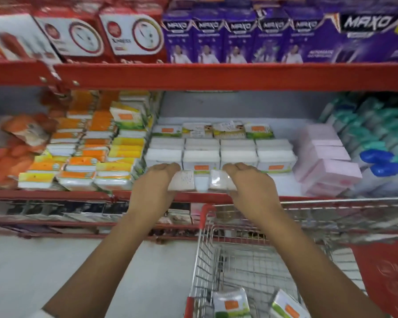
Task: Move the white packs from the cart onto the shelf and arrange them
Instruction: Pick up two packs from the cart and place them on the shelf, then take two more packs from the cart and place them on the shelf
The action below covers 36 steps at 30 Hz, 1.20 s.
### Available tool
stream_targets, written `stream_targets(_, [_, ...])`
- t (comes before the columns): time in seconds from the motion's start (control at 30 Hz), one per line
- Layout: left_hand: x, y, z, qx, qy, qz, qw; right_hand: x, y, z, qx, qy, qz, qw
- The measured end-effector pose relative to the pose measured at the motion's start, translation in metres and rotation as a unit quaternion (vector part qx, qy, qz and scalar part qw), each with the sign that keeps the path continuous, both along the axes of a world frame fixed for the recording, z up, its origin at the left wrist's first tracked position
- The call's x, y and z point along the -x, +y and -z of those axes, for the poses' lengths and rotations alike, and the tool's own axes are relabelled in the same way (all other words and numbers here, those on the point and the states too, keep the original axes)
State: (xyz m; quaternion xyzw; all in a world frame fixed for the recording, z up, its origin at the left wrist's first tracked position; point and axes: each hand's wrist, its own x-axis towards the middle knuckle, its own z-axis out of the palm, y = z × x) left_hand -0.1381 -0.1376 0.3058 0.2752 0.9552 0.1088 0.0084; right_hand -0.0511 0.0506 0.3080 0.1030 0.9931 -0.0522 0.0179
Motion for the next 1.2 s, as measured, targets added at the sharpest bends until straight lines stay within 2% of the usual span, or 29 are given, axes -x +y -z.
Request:
stream_targets(0.1, [0.032, -0.003, 0.004, 0.024, -0.018, -0.006, 1.0, 0.036, -0.012, 0.011, -0.013, -0.002, -0.02, 1.0])
stream_targets(0.23, [0.064, -0.008, 0.024, 0.06, -0.056, -0.003, 0.997, 0.071, -0.023, 0.035, -0.013, -0.049, -0.037, 0.998])
stream_targets(0.33, [0.078, -0.01, 0.036, 0.077, -0.083, 0.006, 0.994, 0.08, -0.028, 0.052, -0.003, -0.076, -0.039, 0.996])
stream_targets(0.6, [0.085, -0.01, 0.059, 0.116, -0.119, 0.027, 0.986, 0.084, -0.027, 0.069, 0.021, -0.061, -0.037, 0.997])
stream_targets(0.73, [0.05, -0.007, 0.065, 0.052, -0.09, 0.033, 0.994, 0.065, -0.029, 0.075, 0.039, -0.02, -0.05, 0.998])
stream_targets(0.9, [-0.035, 0.012, 0.106, -0.055, -0.034, 0.08, 0.995, -0.009, -0.026, 0.111, 0.046, 0.058, -0.051, 0.996])
stream_targets(0.97, [-0.073, 0.022, 0.129, -0.068, -0.047, 0.088, 0.993, -0.047, -0.017, 0.135, 0.058, 0.04, -0.03, 0.997])
stream_targets(1.03, [-0.108, 0.033, 0.152, -0.072, -0.092, 0.101, 0.988, -0.085, -0.005, 0.159, 0.1, -0.026, -0.005, 0.995])
stream_targets(1.2, [-0.178, 0.062, 0.212, 0.043, -0.209, 0.118, 0.97, -0.167, 0.037, 0.223, 0.134, -0.215, 0.063, 0.965])
